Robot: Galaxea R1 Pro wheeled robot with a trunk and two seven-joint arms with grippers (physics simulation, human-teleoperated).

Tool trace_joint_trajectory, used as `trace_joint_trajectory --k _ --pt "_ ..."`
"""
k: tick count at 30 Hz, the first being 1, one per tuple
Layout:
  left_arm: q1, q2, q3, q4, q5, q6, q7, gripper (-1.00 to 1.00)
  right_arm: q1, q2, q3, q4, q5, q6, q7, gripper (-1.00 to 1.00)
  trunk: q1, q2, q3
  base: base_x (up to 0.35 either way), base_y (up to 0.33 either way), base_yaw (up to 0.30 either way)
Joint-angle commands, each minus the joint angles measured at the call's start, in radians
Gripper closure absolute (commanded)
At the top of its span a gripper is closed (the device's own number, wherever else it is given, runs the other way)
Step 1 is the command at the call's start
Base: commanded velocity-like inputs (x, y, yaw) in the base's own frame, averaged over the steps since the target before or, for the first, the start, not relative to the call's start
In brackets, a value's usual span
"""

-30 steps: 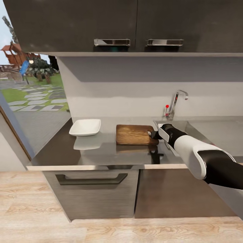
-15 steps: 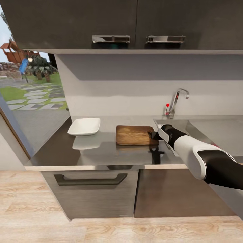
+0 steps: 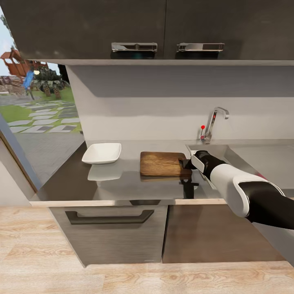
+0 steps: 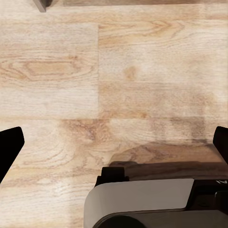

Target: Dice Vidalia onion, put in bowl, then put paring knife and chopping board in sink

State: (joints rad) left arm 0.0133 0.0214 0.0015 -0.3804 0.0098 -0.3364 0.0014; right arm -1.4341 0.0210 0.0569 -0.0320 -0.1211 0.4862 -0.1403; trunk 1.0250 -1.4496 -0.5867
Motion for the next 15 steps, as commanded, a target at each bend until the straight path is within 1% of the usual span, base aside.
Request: trace_joint_trajectory --k 1,4,5,15 --pt "0.001 0.000 0.000 -0.002 0.001 -0.001 0.000 -1.00 0.000 0.000 0.001 -0.002 -0.012 0.005 -0.006 1.00 0.000 0.000 -0.001 0.000 0.000 0.000" --pt "0.001 0.000 0.000 -0.002 0.001 -0.001 0.000 -1.00 0.000 0.000 0.001 -0.003 -0.012 0.005 -0.006 1.00 0.000 0.000 -0.001 0.000 0.000 0.000" --pt "0.001 0.000 0.000 -0.002 0.001 -0.001 0.000 -1.00 0.000 0.000 0.001 -0.003 -0.012 0.005 -0.006 -1.00 0.000 0.000 -0.001 0.000 0.000 0.000" --pt "0.001 0.001 0.000 -0.002 0.001 -0.001 0.000 -1.00 0.000 0.000 0.001 -0.003 -0.013 0.005 -0.005 -1.00 0.000 0.000 -0.001 0.000 0.000 0.000"
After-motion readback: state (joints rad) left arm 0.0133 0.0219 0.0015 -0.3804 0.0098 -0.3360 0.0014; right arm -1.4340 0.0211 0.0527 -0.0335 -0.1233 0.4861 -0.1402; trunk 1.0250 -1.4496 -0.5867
